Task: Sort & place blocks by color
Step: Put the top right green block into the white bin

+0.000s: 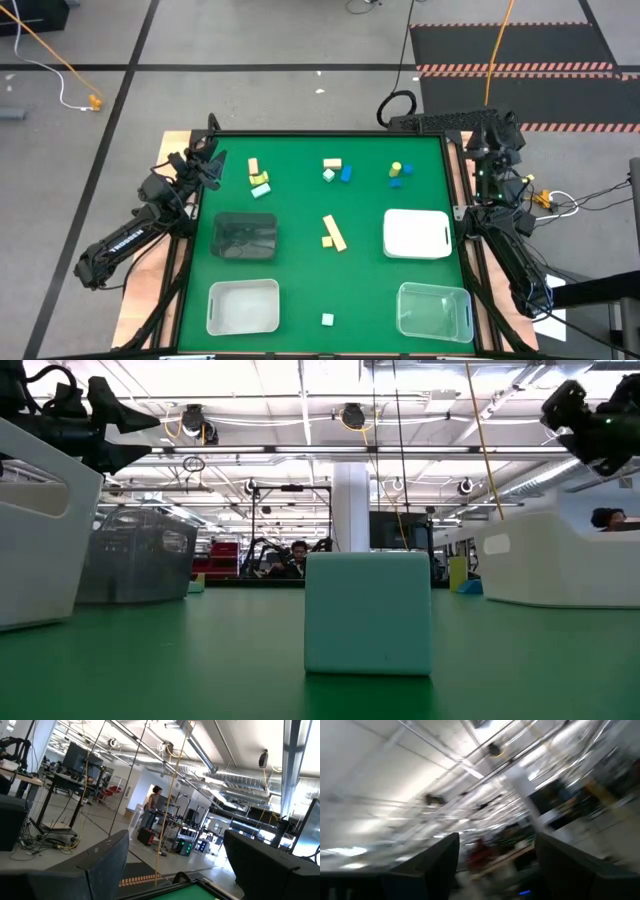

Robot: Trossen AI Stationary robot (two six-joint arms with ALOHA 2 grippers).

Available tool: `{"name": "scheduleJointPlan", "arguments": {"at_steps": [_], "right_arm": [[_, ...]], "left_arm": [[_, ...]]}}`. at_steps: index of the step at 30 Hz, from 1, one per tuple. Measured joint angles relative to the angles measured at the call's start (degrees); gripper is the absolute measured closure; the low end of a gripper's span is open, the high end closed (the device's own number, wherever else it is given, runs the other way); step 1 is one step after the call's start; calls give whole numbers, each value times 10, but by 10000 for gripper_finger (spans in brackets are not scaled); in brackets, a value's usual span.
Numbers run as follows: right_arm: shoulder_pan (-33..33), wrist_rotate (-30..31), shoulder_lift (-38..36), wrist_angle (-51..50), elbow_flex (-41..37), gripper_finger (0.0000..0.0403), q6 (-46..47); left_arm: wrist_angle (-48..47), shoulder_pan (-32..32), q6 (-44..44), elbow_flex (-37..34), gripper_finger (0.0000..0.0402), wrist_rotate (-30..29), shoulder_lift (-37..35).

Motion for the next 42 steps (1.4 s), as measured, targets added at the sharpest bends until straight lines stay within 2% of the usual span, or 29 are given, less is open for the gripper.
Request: {"name": "scheduleJointPlan", "arguments": {"at_steps": [2,4,8,13,18,23,25,30,34,38,42], "right_arm": [[0,-44,0,0,0,153,81],[0,-67,0,-9,0,153,112],[0,-67,0,-43,0,153,125],[0,-63,0,-38,0,153,194],[0,-31,0,-37,0,153,229],[0,-63,0,-8,0,153,362],[0,-78,0,0,0,153,379],[0,-137,12,2,21,154,314],[0,-139,36,4,67,154,216],[0,-146,78,-10,122,154,150],[6,-192,141,-64,181,154,94]], "left_arm": [[0,0,0,0,78,0,0],[0,0,0,0,78,0,0],[0,0,0,0,78,0,0],[0,0,0,0,78,0,0],[0,0,0,0,78,0,0],[0,0,0,0,78,0,0],[0,0,0,0,78,0,0],[0,0,0,0,78,0,0],[0,0,0,0,78,0,0],[0,0,0,0,78,0,0],[0,0,0,0,78,0,0]]}}
